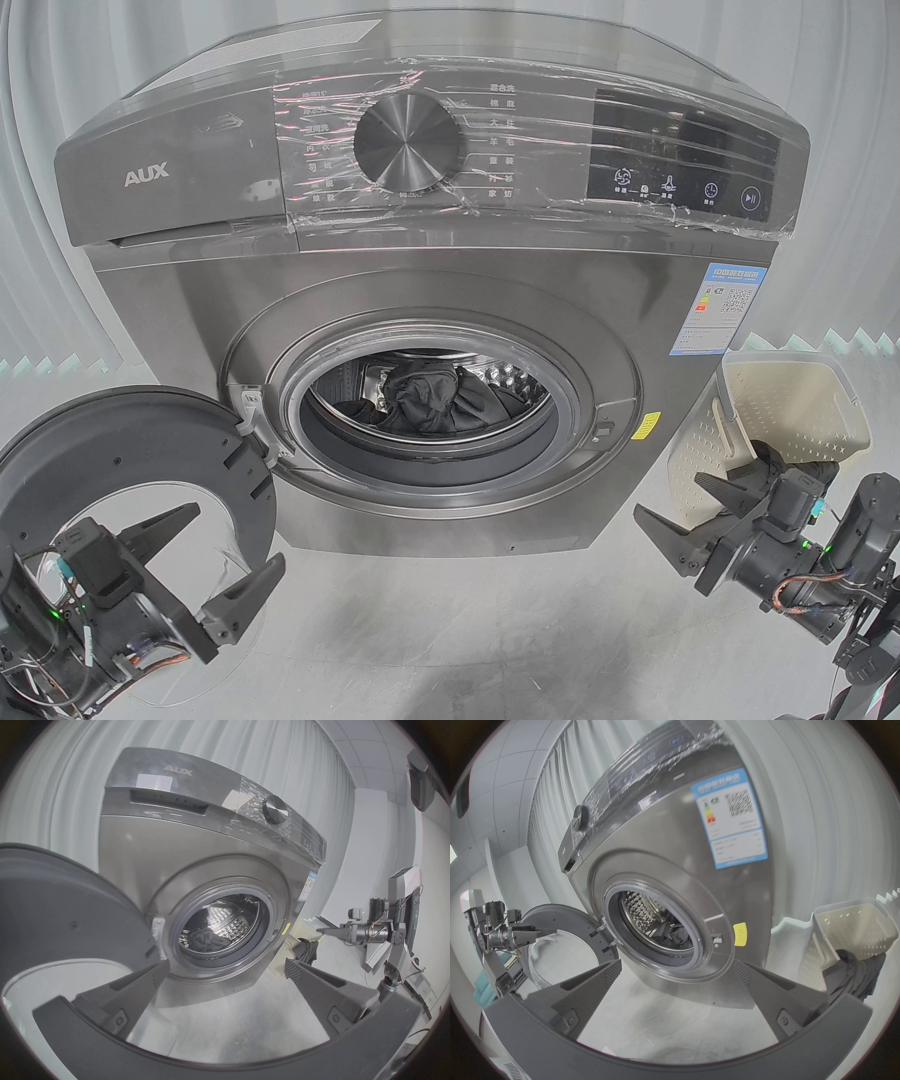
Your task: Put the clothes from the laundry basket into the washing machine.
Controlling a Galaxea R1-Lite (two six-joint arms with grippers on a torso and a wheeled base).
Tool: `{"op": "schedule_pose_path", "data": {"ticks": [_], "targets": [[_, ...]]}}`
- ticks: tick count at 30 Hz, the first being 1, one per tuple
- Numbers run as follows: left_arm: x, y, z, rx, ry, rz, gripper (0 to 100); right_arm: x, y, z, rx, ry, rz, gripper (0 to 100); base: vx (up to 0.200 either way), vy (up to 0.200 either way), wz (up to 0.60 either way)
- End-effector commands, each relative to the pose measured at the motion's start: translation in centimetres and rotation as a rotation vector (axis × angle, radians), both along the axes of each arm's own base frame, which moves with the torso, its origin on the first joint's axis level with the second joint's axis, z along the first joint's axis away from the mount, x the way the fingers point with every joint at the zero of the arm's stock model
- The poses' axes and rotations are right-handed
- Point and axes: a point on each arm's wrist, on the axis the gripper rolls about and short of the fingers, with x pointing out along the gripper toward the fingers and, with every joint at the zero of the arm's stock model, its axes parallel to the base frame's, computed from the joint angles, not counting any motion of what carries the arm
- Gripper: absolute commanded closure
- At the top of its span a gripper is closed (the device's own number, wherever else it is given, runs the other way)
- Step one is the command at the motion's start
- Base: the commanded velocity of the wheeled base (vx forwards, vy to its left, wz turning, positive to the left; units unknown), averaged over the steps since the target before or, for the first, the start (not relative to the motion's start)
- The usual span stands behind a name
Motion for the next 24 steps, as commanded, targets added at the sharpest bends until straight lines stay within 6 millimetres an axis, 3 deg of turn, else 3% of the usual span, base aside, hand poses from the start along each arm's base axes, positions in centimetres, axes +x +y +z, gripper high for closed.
{"op": "schedule_pose_path", "data": {"ticks": [1, 4, 10, 16, 22, 24], "targets": [[-3.3, 3.8, 0.6, -0.047, -0.071, 0.116, 0, -1.8, -2.0, 2.3, 0.036, -0.123, -0.062, 0, 0.000, 0.000, 0.00], [-5.7, 5.4, -0.1, -0.043, -0.076, 0.123, 0, -2.6, -2.7, 2.8, 0.029, -0.138, -0.073, 0, 0.000, 0.000, 0.00], [-8.5, 7.4, -2.1, -0.024, -0.068, 0.197, 0, -5.1, -4.7, 2.6, -0.033, -0.049, -0.102, 0, -0.200, 0.000, 0.00], [-10.0, 8.1, -3.2, -0.034, -0.098, 0.272, 0, -7.1, -7.0, 2.6, -0.039, -0.040, -0.257, 0, -0.200, 0.000, 0.00], [-10.9, 8.2, -4.3, 0.000, -0.088, 0.303, 0, -9.1, -9.1, 2.6, -0.031, -0.069, -0.387, 0, 0.000, 0.000, 0.00], [-11.0, 8.2, -4.4, 0.000, -0.089, 0.308, 0, -9.8, -9.5, 2.3, -0.036, -0.064, -0.397, 0, -0.200, 0.000, 0.00]]}}
